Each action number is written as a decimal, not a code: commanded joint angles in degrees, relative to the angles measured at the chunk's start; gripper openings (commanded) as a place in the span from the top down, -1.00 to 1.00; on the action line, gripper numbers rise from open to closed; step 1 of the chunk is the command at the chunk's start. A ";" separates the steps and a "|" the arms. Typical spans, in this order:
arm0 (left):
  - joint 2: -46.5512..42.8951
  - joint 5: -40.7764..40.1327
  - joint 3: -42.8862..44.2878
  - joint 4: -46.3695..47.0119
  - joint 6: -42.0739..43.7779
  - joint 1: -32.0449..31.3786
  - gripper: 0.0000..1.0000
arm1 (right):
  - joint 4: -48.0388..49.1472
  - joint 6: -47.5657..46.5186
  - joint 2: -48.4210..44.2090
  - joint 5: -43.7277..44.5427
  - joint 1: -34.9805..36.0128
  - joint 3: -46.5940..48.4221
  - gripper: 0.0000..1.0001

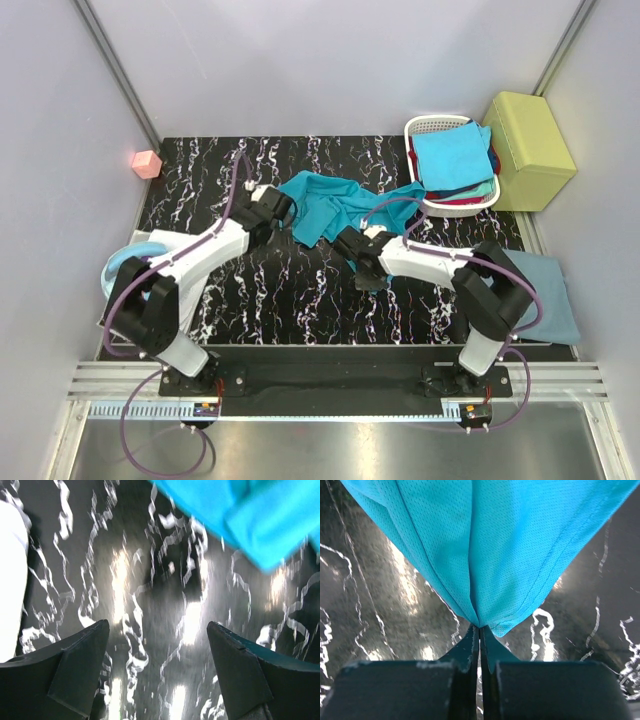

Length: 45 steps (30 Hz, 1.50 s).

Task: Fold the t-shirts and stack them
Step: Flatten out the tshirt

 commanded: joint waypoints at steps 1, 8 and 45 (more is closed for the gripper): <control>5.76 1.48 7.92 3.89 2.55 3.68 -0.70 | -2.53 0.93 -5.84 2.70 0.52 -0.87 1.00; 18.32 4.99 17.06 3.80 2.82 5.01 -0.68 | -4.46 -0.04 -9.02 3.50 0.52 -1.05 1.00; 25.55 7.19 11.36 8.37 3.78 4.83 0.49 | -5.61 0.67 -12.45 3.50 0.52 -2.80 1.00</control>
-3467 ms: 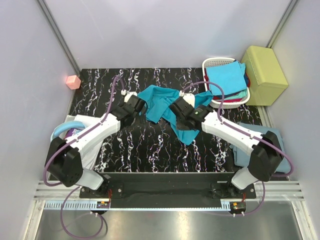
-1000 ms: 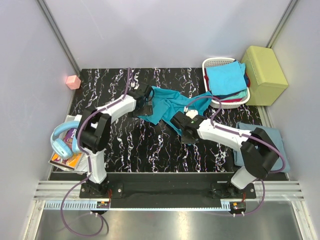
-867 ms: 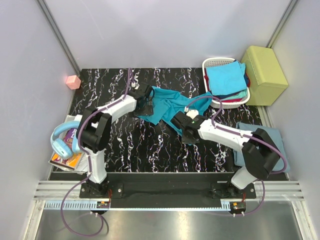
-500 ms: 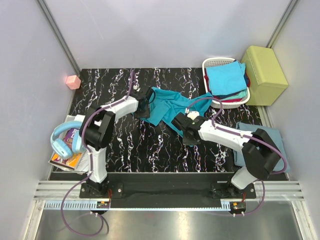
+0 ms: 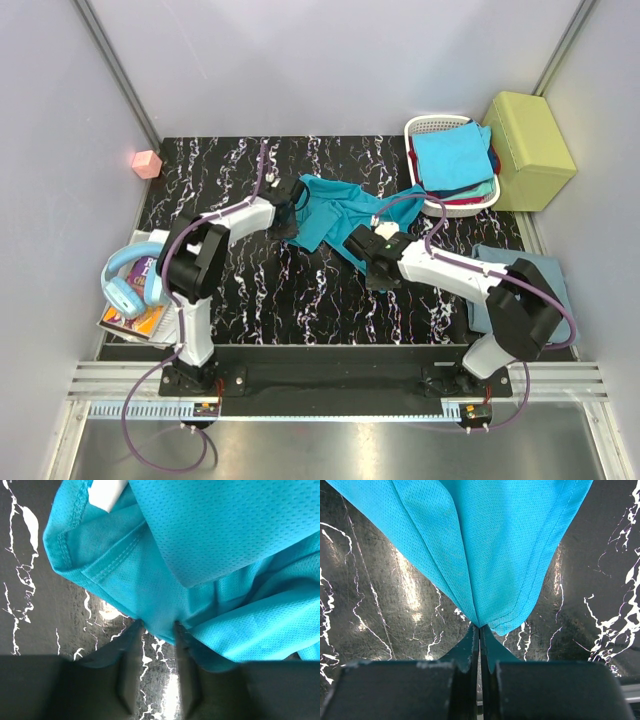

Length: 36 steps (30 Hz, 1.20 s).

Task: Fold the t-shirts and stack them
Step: Flatten out the tshirt

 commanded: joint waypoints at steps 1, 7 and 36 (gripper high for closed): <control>0.33 0.33 -2.68 -0.63 0.38 0.02 0.60 | -0.69 1.01 -2.33 2.12 0.52 -0.31 1.00; -0.37 0.95 -4.78 -0.46 0.11 0.02 1.00 | -0.69 1.28 -3.03 2.12 0.44 -0.84 1.00; -34.03 -20.49 43.45 -25.77 6.70 -10.16 1.00 | -10.53 -25.52 -1.01 27.69 -0.27 67.68 1.00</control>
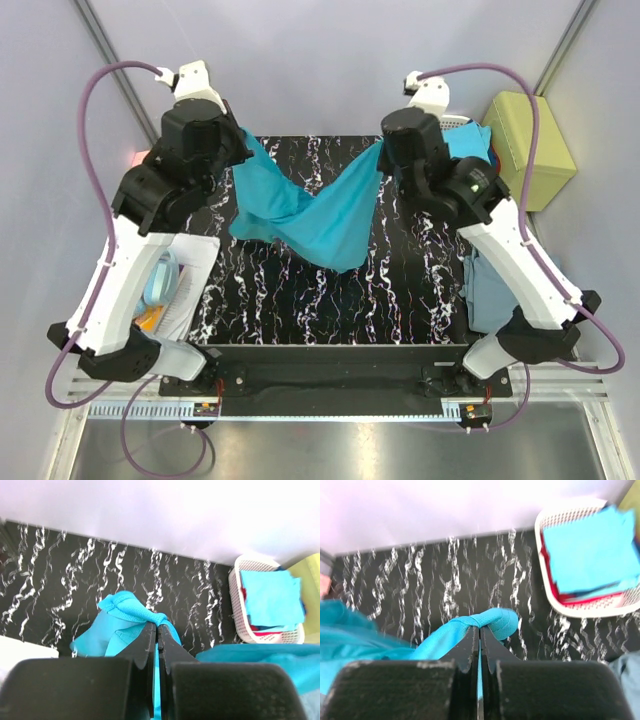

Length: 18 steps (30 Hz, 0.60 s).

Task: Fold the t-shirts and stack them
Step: Flatten out the tshirt

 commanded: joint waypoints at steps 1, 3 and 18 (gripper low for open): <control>-0.38 -7.55 7.55 -3.69 2.88 -3.77 1.00 | -0.37 -6.49 0.48 6.08 -0.18 10.70 1.00; -1.96 -8.45 8.78 -3.69 2.62 -5.26 1.00 | -0.37 -8.77 -0.05 7.48 -0.18 14.74 1.00; -7.60 -17.50 8.87 -4.39 5.33 -13.62 1.00 | 4.57 -12.91 -10.96 8.72 -0.18 4.74 1.00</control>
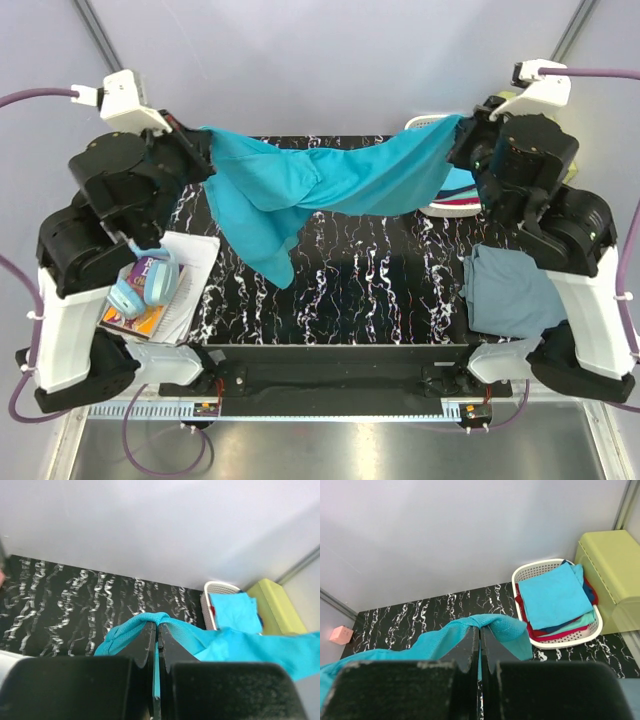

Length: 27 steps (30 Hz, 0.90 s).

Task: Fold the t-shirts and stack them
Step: Flatten out the tshirt

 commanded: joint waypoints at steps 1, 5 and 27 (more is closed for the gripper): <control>3.02 -4.43 -0.68 -0.67 3.24 -0.02 1.00 | -0.73 -1.38 3.07 2.38 -0.16 -1.01 1.00; 9.55 3.03 2.93 -9.73 -1.76 4.26 1.00 | -4.70 1.71 4.68 -2.00 -1.47 -2.40 1.00; -2.30 1.73 -5.32 -12.90 -13.36 -3.88 1.00 | -10.41 8.92 -7.53 -11.33 -8.33 -9.35 1.00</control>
